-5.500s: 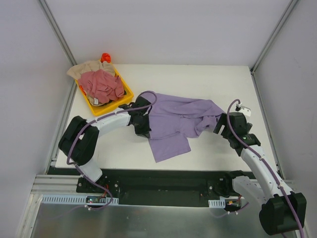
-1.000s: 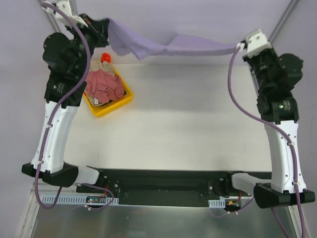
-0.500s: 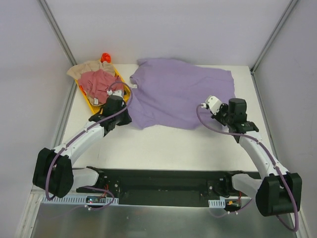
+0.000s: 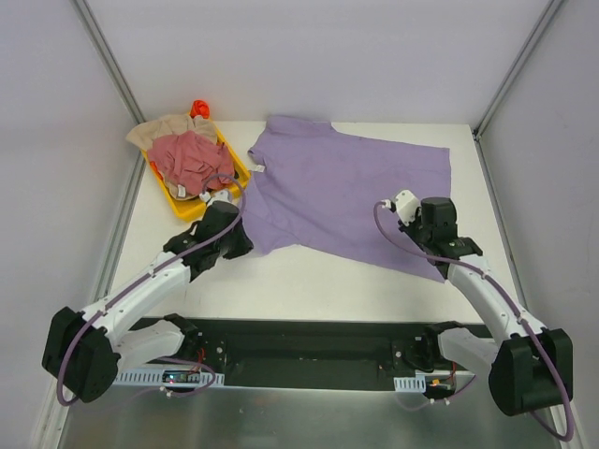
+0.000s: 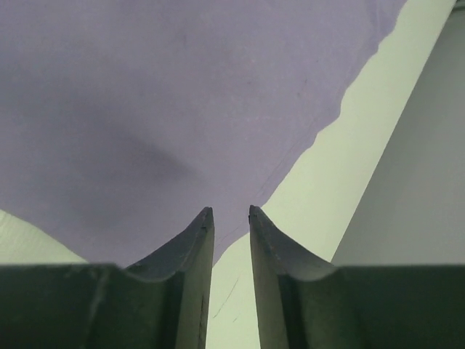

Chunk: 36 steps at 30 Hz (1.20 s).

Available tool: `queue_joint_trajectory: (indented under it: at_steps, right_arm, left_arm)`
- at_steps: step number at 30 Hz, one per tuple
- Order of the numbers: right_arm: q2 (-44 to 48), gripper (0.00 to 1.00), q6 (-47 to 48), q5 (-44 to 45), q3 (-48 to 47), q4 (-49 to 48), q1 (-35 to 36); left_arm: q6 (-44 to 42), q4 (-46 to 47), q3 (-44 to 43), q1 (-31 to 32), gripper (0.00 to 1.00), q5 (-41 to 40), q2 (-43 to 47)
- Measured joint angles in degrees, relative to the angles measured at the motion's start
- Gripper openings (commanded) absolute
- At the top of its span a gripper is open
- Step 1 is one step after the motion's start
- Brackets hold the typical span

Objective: Fold and stack the t-shirts
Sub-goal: Flatten out the tshirt

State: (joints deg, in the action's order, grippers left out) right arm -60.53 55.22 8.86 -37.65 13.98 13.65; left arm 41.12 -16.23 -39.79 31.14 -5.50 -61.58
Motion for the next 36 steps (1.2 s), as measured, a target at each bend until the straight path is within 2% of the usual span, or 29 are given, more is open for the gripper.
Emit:
queue_joint_trajectory:
  at_steps: [1, 3, 4, 6, 14, 20, 21, 22, 24, 25, 27, 31, 36]
  right_arm:
    - [0.3, 0.41, -1.8, 0.9, 0.0, 0.0, 0.0]
    - [1.9, 0.60, -6.8, 3.1, 0.0, 0.0, 0.0]
    - [2.9, 0.75, -9.3, 4.1, 0.0, 0.0, 0.0]
    - [5.6, 0.96, -14.4, 6.2, -0.2, 0.0, -0.1]
    - [18.9, 0.96, -34.2, 12.3, -0.7, -0.2, -2.6]
    - [21.3, 0.96, -44.7, 12.4, -0.7, 0.2, -3.5]
    - [21.1, 0.96, -45.8, 12.4, -0.7, 0.4, -3.5]
    - [20.9, 0.96, -46.6, 12.4, -0.7, 0.7, -3.5]
    - [20.8, 0.96, -47.8, 12.3, -0.7, 1.5, -3.5]
    - [20.7, 0.96, -48.4, 12.3, -0.7, 1.9, -3.6]
    - [20.5, 0.96, -49.4, 12.3, -0.7, 2.8, -3.6]
    - [20.0, 0.96, -52.4, 12.4, -1.0, 6.0, -3.7]
    - [20.0, 0.96, -58.8, 12.2, -2.0, 9.5, -4.3]
  left_arm:
    - [0.9, -1.2, 0.1, 0.0, 0.00, -1.0, 1.2]
    - [2.7, -3.6, 0.2, 0.0, 0.00, -2.6, 3.1]
    - [3.6, -4.9, 0.2, 0.0, 0.00, -3.3, 4.0]
    - [5.8, -8.3, 0.2, 0.0, 0.00, -5.1, 5.1]
    - [12.6, -22.8, 0.4, 0.1, 0.00, -7.0, 7.6]
    - [17.7, -28.3, 5.5, 2.1, 0.00, -3.5, 14.7]
    - [18.4, -29.1, 6.2, 2.6, 0.11, -2.6, 15.6]
    - [19.2, -29.8, 7.1, 3.5, 0.27, -1.8, 16.5]
    - [20.5, -31.0, 8.7, 5.5, 0.47, -0.3, 18.3]
    - [21.1, -31.6, 9.1, 6.5, 0.61, 0.5, 19.0]
    - [21.8, -32.7, 9.1, 8.1, 0.99, 1.2, 20.1]
    - [21.5, -34.7, 7.2, 10.2, 0.99, 1.1, 22.0]
    - [17.5, -35.3, -3.6, 10.5, 0.99, -4.2, 18.0]
